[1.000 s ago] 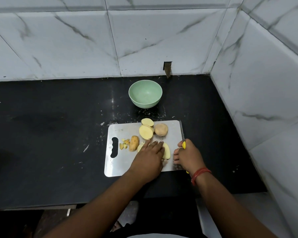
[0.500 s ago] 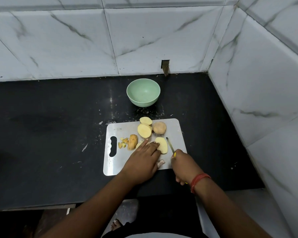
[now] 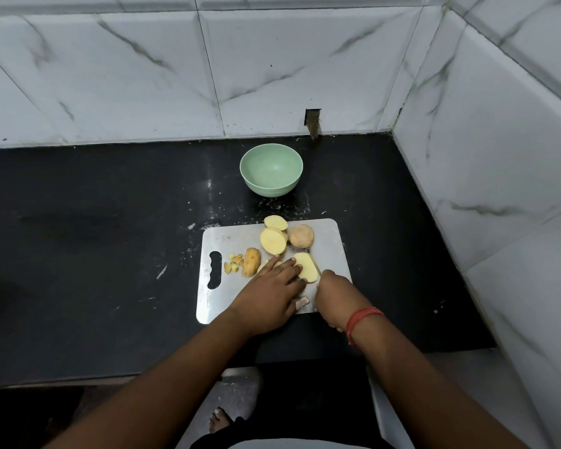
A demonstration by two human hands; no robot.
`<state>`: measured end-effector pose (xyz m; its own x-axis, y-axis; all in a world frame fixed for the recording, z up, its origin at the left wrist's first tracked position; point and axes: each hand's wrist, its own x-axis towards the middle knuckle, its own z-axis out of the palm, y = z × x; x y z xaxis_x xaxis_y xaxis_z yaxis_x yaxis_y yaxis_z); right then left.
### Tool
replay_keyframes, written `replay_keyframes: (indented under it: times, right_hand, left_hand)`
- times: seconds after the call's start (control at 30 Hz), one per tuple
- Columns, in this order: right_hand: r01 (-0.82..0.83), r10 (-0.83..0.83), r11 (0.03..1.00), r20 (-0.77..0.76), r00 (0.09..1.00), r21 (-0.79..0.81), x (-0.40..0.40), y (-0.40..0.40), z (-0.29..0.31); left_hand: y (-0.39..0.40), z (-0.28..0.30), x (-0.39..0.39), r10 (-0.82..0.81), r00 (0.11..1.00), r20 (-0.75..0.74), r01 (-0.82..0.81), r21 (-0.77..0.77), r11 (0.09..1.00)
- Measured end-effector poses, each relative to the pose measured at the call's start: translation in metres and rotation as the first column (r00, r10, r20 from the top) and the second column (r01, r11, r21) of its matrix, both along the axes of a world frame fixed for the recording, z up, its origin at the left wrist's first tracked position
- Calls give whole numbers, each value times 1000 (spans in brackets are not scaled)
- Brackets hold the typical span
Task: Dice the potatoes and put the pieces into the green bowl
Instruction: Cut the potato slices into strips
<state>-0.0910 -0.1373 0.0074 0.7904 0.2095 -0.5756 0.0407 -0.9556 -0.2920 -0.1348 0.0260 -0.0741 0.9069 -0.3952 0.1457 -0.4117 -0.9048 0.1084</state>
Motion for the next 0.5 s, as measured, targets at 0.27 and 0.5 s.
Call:
replay_keyframes:
  times: [0.27, 0.5]
  right_hand:
    - [-101, 98, 992, -39, 994, -78, 0, 9, 0]
    - [-7, 6, 1000, -46, 999, -25, -26, -15, -17]
  left_hand:
    - [5, 2, 3, -31, 999, 40, 29, 48, 998]
    - [2, -1, 1, -3, 999, 46, 0, 67, 998]
